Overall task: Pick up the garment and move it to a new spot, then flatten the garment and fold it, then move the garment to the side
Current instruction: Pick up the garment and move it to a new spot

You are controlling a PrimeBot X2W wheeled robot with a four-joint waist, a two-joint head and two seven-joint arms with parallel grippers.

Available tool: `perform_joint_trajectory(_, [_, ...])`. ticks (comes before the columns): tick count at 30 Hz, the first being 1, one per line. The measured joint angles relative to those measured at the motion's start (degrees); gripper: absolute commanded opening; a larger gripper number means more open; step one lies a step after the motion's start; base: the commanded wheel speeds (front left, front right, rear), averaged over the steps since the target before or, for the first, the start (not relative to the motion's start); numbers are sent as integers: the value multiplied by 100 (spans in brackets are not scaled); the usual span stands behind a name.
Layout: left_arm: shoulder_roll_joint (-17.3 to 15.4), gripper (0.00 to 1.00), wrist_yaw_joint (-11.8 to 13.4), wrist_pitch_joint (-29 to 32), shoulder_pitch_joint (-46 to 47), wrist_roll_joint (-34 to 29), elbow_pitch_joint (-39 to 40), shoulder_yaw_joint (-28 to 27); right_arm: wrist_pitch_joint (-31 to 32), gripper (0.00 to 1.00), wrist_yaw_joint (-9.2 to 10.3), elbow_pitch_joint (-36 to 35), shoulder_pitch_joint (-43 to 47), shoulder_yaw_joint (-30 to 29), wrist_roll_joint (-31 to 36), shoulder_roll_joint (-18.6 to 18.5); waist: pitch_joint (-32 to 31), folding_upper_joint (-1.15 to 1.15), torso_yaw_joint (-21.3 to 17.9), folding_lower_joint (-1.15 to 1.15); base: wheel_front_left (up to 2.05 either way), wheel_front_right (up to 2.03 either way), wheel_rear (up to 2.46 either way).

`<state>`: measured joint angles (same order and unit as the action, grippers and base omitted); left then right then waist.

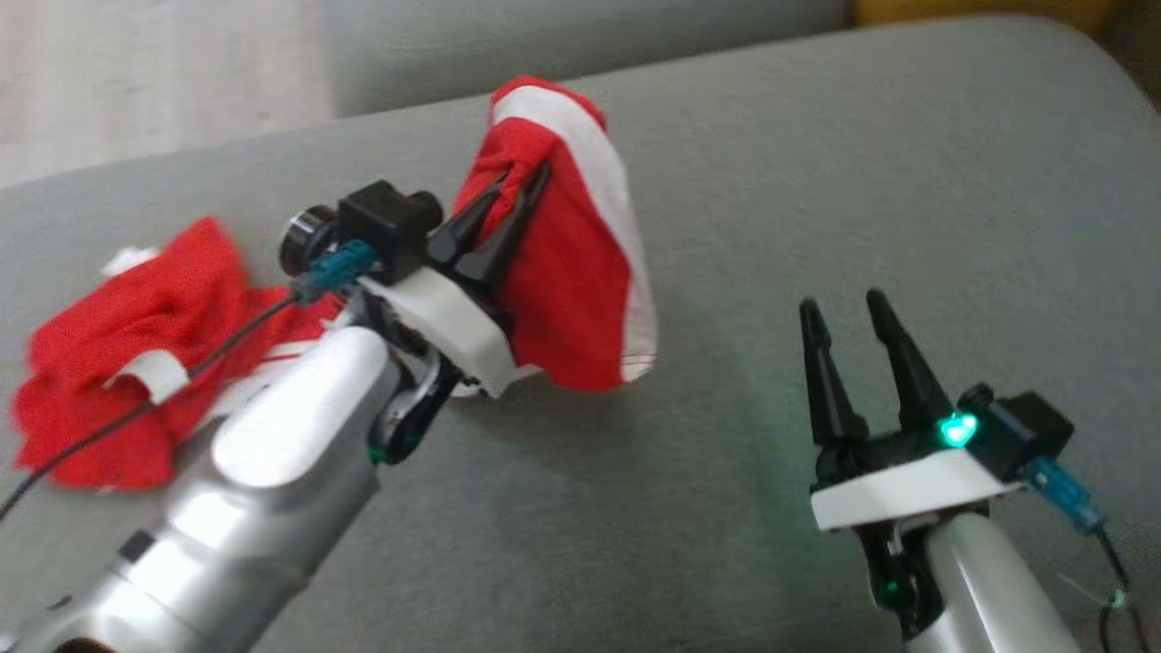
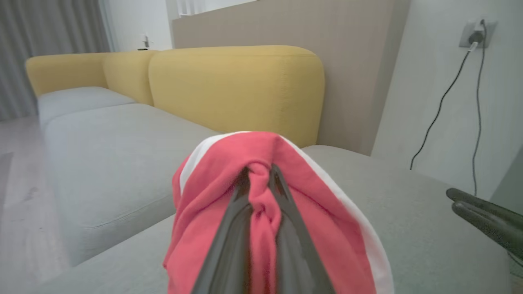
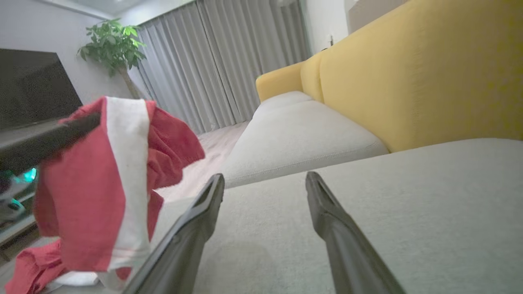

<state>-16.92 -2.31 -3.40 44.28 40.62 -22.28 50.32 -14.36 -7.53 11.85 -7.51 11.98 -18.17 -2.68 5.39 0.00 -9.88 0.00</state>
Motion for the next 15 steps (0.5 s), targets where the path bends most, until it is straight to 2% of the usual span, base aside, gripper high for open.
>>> perform_joint_trajectory(5, [341,0,35,-168,14,-52,-416,122,-1,100,0,-91,-112,21,-147,-1,238,0,-657,0,0,0,0])
perform_joint_trajectory(8, [552,0,-56,-281,14,-111,-733,220,-1,100,0,-124,-110,-8,-157,-2,382,0,-992,1,0,0,0])
perform_joint_trajectory(9, [552,31,-56,-281,14,-111,-733,220,-1,100,0,-124,-110,-8,-157,-2,382,0,-992,1,0,0,0])
perform_joint_trajectory(10, [641,47,-96,-350,14,-107,-793,224,-1,100,0,-133,-110,-11,-176,-2,429,0,-1081,0,0,0,0])
perform_joint_trajectory(11, [792,100,-159,-430,31,-87,-931,324,-1,100,0,-158,-109,-13,-200,-2,525,0,-1209,0,0,0,0])
perform_joint_trajectory(15, [876,100,-182,-480,55,-214,-1223,516,-1,100,0,-159,-109,-42,-200,-1,627,0,-1282,1,0,0,0])
